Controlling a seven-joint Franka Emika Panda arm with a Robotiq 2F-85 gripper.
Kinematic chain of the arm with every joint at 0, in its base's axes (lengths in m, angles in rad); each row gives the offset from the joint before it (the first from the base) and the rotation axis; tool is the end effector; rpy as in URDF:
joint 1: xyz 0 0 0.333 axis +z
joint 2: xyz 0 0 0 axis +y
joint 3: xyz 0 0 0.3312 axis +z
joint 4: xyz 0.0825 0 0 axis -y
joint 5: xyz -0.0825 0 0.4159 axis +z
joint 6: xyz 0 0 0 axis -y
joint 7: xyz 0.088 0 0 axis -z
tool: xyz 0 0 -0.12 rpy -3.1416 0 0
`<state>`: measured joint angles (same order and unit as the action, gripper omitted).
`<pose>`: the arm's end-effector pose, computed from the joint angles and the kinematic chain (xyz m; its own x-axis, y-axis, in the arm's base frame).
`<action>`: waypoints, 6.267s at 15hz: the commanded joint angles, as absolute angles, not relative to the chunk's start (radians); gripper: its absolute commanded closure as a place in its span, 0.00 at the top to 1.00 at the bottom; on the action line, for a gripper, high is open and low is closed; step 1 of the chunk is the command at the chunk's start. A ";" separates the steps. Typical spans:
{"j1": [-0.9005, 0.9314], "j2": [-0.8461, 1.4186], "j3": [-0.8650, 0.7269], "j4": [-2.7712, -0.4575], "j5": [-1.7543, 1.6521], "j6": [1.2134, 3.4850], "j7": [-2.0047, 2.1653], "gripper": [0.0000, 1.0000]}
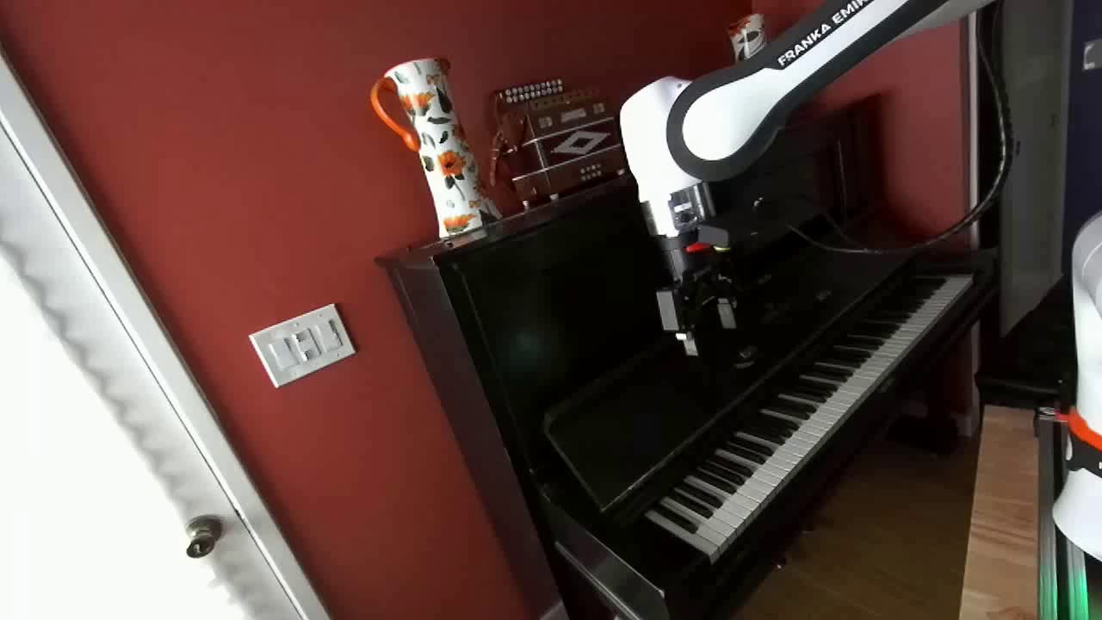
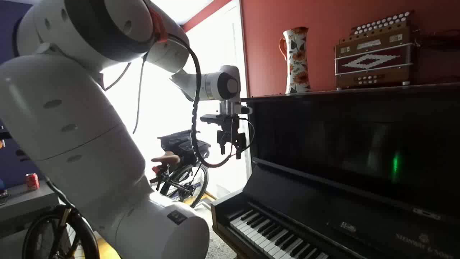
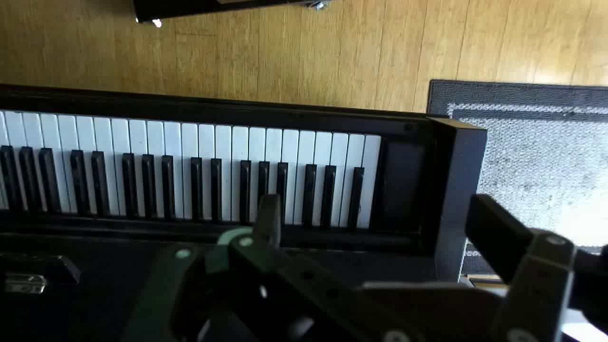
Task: Press the key on the left side of the piano
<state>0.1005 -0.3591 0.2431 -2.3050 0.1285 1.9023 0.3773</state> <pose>0.4304 0.1704 0.4675 0.9936 -0.0952 -0.0611 -0.0961 -0.9953 -0.0128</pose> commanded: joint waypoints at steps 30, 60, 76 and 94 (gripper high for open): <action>0.121 0.196 0.172 -2.555 0.193 2.513 0.121 1.00; 0.120 0.315 0.094 -2.569 0.068 2.845 0.131 0.00; 0.104 0.381 0.117 -2.541 0.096 2.856 0.113 0.00; 0.164 0.252 0.050 -2.583 0.020 2.821 0.195 0.00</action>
<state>0.1304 0.3015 0.0833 -2.5582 0.0582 2.8393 0.1476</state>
